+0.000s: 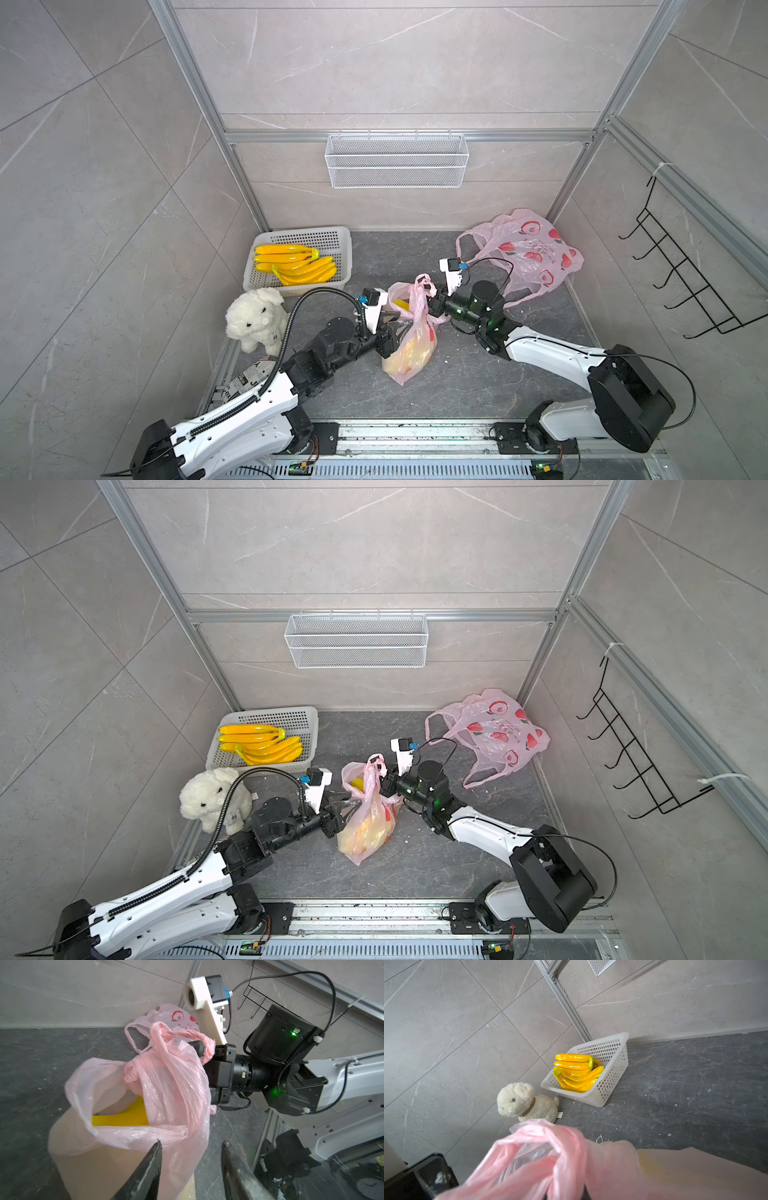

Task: Place the banana into a plastic bag & tie a knot
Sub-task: Cross the plastic bag at the center of the board.

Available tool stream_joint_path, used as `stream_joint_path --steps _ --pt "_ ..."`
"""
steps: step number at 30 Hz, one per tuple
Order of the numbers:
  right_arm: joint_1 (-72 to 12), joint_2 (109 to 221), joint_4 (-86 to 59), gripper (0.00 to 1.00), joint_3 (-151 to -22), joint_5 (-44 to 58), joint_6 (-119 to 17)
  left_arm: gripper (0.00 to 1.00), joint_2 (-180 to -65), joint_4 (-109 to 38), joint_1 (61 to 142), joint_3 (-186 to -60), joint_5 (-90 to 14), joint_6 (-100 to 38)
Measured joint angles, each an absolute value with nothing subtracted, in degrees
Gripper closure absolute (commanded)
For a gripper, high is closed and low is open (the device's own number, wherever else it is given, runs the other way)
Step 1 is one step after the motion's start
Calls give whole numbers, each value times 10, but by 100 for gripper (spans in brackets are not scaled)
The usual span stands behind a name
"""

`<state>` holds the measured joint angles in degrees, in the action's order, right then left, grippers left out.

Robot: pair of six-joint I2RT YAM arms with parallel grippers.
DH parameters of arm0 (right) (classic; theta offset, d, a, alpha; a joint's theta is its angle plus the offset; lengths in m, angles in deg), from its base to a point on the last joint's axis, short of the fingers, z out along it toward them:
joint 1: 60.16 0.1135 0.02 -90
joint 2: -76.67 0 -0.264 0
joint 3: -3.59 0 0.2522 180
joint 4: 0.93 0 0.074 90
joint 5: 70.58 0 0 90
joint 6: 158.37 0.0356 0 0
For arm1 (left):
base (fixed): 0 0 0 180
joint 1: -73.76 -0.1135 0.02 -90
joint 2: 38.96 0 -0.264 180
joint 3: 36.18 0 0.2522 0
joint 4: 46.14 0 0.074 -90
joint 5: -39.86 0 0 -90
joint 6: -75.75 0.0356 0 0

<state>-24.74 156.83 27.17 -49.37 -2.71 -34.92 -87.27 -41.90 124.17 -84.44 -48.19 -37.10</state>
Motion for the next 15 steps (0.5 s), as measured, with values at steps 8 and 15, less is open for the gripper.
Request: stream_joint_path --steps 8,15 --pt "-247 1568 271 100 -494 -32 -349 70 -943 -371 1148 -910 -470 -362" --pt "-247 1568 265 100 -494 -37 -350 73 -1010 -381 1149 -911 -398 -352"
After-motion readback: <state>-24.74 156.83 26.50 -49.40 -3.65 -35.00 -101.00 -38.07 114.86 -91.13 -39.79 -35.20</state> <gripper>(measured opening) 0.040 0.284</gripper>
